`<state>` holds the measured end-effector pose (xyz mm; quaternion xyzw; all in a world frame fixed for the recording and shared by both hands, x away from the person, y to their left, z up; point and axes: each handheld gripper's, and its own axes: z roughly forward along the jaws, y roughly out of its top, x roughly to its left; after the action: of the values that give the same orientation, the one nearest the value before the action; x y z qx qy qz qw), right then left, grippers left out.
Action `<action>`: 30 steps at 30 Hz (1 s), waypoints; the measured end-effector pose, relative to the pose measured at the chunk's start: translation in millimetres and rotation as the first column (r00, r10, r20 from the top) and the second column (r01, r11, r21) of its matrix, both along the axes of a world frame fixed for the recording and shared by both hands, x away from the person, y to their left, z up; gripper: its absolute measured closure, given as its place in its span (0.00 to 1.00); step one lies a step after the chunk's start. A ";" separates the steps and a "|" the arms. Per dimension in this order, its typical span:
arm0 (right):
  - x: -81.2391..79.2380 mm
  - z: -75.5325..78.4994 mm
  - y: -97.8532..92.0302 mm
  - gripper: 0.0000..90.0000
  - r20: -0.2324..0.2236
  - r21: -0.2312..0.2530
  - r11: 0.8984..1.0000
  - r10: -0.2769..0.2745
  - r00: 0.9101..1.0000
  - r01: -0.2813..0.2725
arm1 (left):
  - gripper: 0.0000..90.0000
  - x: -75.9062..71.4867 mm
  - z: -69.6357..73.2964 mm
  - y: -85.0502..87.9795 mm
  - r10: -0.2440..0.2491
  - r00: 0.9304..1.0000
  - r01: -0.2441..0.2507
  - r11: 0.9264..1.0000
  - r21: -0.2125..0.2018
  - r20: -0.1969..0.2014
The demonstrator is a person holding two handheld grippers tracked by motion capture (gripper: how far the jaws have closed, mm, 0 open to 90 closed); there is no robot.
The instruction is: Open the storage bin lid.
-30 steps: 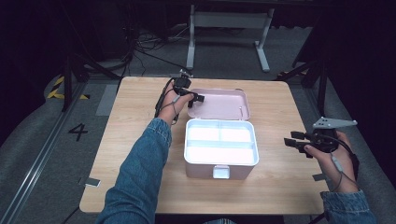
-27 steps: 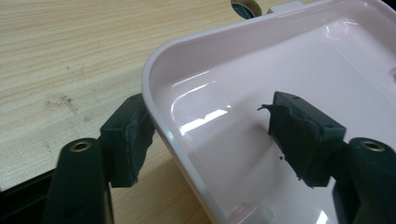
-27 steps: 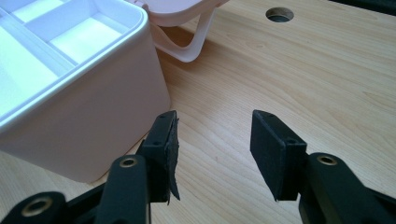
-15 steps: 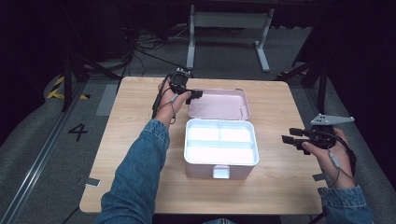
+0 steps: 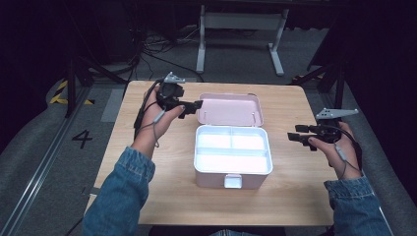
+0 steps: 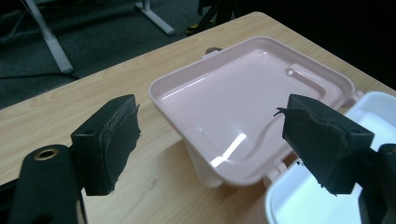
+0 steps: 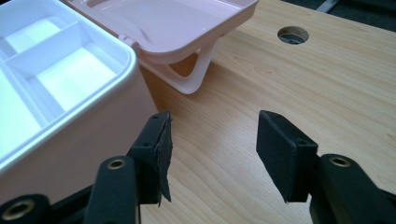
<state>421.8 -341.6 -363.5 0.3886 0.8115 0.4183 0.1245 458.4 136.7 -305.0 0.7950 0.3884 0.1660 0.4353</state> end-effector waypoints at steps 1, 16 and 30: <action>1.3 -0.7 -0.9 0.52 -0.007 0.001 1.000 0.000 1.000 0.000 | 0.22 -7.7 0.6 4.9 0.004 1.000 -0.004 1.000 0.000 -0.002; 1.0 -20.8 -23.7 0.51 -0.071 -0.042 0.997 -0.067 0.995 0.064 | 0.22 -70.5 -27.5 61.8 0.040 0.999 -0.038 0.990 0.135 -0.017; -5.7 -26.6 -31.6 0.50 -0.066 -0.053 0.995 -0.090 0.994 0.086 | 0.26 -78.8 -63.9 102.9 0.131 0.988 -0.107 0.966 0.234 -0.086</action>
<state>416.1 -373.2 -390.1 0.4347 0.8076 0.3783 0.1249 379.6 239.5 -368.8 0.8224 0.4352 0.1952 0.3102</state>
